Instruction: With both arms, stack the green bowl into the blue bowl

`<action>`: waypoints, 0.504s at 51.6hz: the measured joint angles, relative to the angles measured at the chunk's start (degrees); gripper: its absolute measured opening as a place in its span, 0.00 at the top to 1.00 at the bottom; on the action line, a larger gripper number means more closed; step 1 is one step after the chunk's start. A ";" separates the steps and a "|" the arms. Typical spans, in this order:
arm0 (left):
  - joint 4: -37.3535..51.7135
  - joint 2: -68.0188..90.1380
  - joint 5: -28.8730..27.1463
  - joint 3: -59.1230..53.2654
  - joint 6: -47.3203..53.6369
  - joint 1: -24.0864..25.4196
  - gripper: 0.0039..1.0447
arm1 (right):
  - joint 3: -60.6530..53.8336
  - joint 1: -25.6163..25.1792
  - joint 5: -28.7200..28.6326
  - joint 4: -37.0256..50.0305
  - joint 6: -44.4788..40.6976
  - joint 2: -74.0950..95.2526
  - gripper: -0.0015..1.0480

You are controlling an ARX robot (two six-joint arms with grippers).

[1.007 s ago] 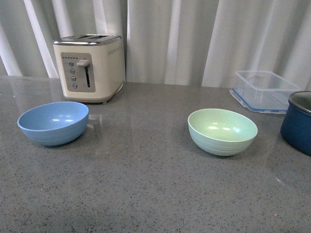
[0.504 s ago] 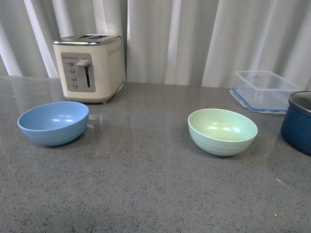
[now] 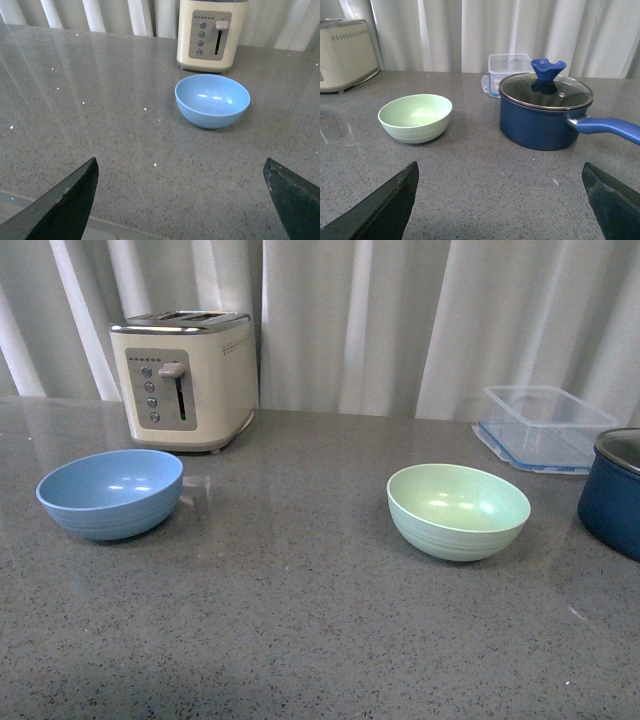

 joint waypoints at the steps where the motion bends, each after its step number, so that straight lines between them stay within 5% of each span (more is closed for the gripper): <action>1: 0.52 1.25 0.61 0.74 -0.09 0.37 0.06 | 0.00 0.00 0.00 0.00 0.00 0.00 0.10; 26: 2.14 34.95 11.52 24.22 -9.64 10.23 0.06 | 0.00 0.00 0.00 0.00 0.00 0.00 0.10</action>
